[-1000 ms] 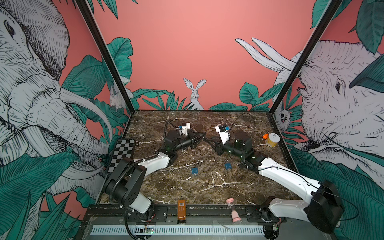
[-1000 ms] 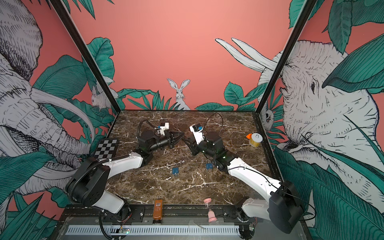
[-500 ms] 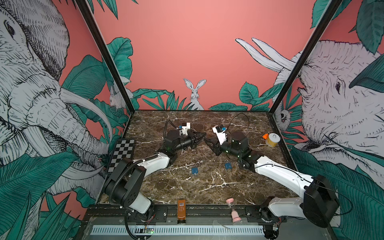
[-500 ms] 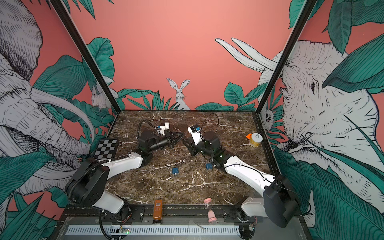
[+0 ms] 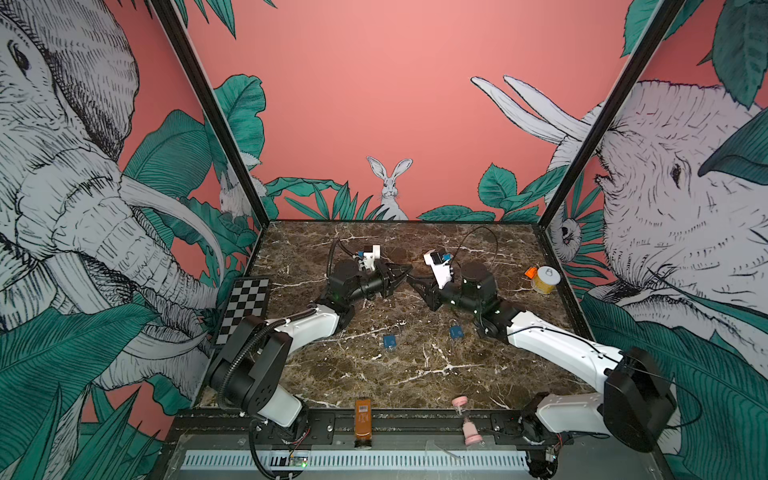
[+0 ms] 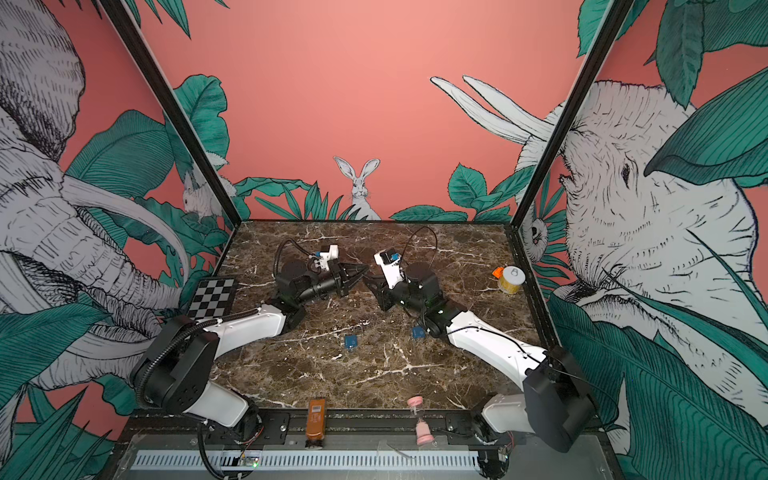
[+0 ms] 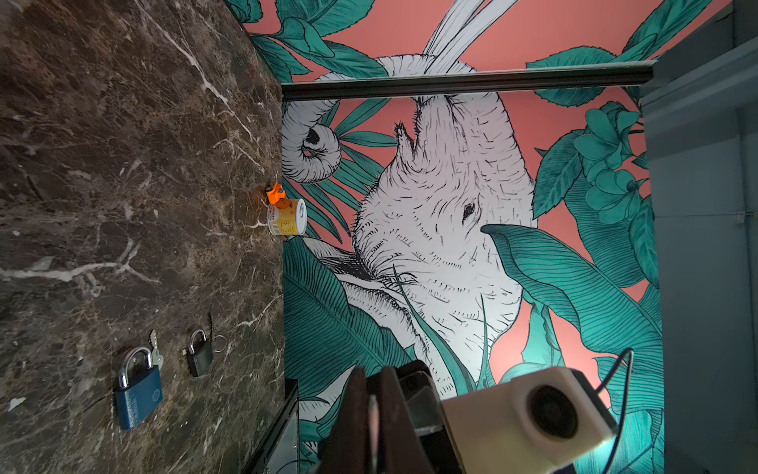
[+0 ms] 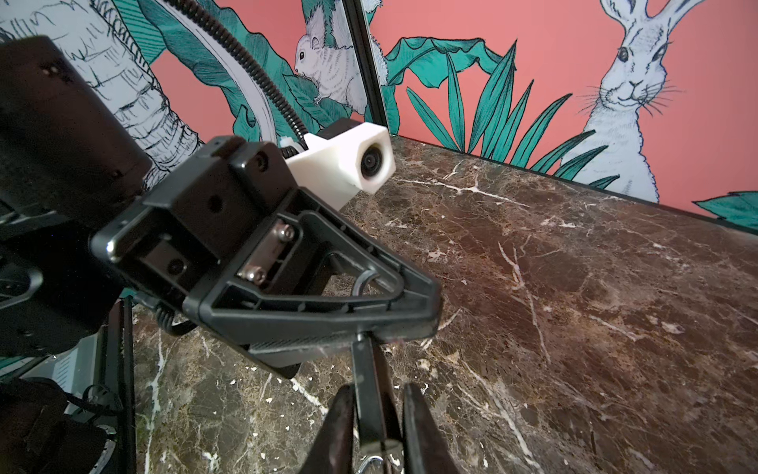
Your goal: Lock with the key
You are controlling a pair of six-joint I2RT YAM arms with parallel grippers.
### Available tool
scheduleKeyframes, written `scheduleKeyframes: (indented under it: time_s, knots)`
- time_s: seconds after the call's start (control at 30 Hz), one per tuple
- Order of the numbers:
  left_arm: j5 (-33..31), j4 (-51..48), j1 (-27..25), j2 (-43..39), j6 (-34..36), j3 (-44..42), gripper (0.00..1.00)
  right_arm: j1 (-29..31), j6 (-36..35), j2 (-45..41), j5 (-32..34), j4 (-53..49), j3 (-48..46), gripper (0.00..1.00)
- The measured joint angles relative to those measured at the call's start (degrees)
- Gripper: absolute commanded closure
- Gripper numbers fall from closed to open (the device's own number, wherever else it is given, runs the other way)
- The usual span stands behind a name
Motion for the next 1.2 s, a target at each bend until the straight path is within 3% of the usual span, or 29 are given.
scheduleKeyframes:
  time_s: [0.27, 0.3, 0.33, 0.37, 0.43, 0.47, 0.67, 0.77, 0.83, 0.97, 1.2]
  knots:
    - [0.17, 0.37, 0.22, 0.0, -0.2, 0.0, 1.0, 0.0, 0.87, 0.28, -0.72, 0.96, 0.0, 1.0]
    - [0.22, 0.42, 0.24, 0.0, -0.13, 0.0, 0.83, 0.0, 1.16, 0.28, -0.76, 1.01, 0.0, 1.0]
    - [0.26, 0.42, 0.24, 0.02, 0.26, 0.0, 0.58, 0.0, 1.6, 0.28, -0.87, 0.98, 0.02, 1.0]
    - [0.35, 0.52, 0.24, 0.02, 1.11, 0.04, 0.42, -0.09, 2.4, 0.28, -0.83, 0.46, 0.2, 1.0]
    - [1.07, 0.11, 0.96, 0.02, 4.07, 0.55, 0.26, -0.48, 4.9, 0.28, -0.87, -1.49, 0.74, 1.0]
    - [1.9, -0.92, 1.46, 0.02, 6.51, 1.11, 0.24, -1.16, 6.4, 0.28, -1.4, -2.91, 1.27, 1.0]
    - [2.8, -14.45, 6.88, -1.05, 30.97, 6.14, 0.25, -8.76, 20.02, -0.87, -11.61, -10.36, 3.34, 1.0]
    - [6.25, -15.78, 7.34, -0.74, 39.65, 9.97, 0.27, -11.04, 27.89, -2.99, -19.41, -13.27, 3.3, 1.0]
    - [10.16, -13.07, 7.21, 0.52, 41.97, 12.24, 0.3, -11.45, 33.35, -4.24, -24.83, -13.62, 3.3, 1.0]
    - [17.46, -3.26, 6.25, 5.38, 40.04, 14.45, 0.38, -11.67, 41.53, -7.15, -31.54, -12.9, 2.25, 1.0]
    - [24.5, 4.07, 2.69, 8.7, 36.54, 14.08, 0.45, -11.78, 43.34, -9.2, -34.93, -14.23, 2.25, 1.0]
